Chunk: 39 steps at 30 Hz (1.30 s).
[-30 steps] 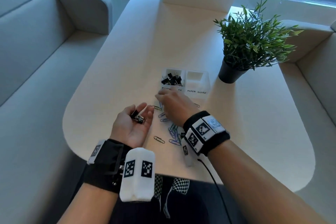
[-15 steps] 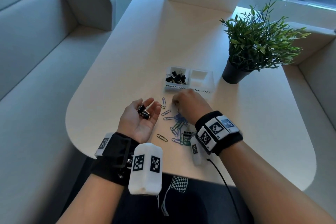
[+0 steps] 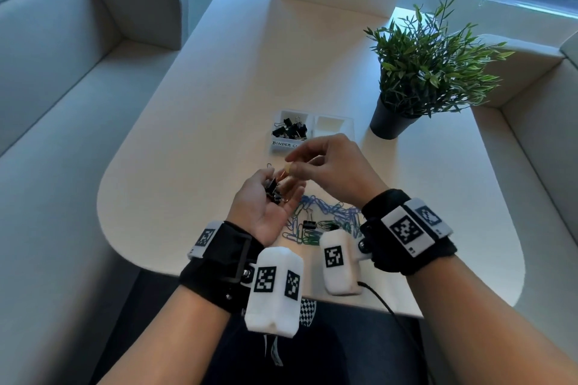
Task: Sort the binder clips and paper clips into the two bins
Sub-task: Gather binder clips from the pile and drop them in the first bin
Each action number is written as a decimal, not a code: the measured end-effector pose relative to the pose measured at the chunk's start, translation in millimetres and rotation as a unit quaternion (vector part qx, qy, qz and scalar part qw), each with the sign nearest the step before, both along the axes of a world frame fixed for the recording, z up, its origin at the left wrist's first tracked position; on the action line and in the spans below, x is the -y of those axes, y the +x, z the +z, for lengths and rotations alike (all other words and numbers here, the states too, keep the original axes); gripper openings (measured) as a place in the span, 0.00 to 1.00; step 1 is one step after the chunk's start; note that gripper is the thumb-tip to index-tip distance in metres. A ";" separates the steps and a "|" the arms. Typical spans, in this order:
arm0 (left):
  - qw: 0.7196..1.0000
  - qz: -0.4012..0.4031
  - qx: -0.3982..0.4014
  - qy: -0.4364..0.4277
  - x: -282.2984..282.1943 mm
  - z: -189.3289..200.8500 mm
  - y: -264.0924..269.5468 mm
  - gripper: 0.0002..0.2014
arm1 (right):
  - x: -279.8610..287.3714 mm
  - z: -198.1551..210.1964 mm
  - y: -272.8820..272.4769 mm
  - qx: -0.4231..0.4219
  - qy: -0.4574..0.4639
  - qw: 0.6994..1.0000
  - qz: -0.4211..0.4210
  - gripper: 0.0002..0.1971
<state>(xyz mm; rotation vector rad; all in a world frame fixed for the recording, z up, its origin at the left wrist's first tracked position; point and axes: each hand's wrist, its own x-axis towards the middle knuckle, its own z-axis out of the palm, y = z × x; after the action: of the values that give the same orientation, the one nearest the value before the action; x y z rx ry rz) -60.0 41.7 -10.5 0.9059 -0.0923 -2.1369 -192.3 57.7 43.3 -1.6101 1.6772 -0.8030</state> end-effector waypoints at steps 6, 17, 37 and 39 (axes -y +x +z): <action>0.999 0.007 -0.021 0.030 0.6 -4.8 -0.9 0.10 | -24.0 -12.1 -11.1 -0.127 -0.007 0.992 0.003 0.06; 0.999 0.030 0.005 0.022 2.3 -4.3 6.5 0.13 | -31.3 -35.4 2.8 -0.253 0.065 0.960 0.098 0.05; 0.998 0.004 -0.037 0.046 -5.4 -1.7 -3.8 0.11 | -55.1 -19.9 -31.8 -0.225 0.071 0.968 0.090 0.13; 0.999 0.005 -0.034 0.041 -5.4 -1.3 -3.9 0.11 | -60.0 -29.3 -29.1 -0.240 0.083 0.963 0.095 0.12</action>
<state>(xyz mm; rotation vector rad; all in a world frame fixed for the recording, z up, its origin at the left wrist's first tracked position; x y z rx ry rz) -63.9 47.1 -11.8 0.8781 0.0348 -2.1726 -221.4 117.7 13.9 -1.9098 1.8157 -0.1713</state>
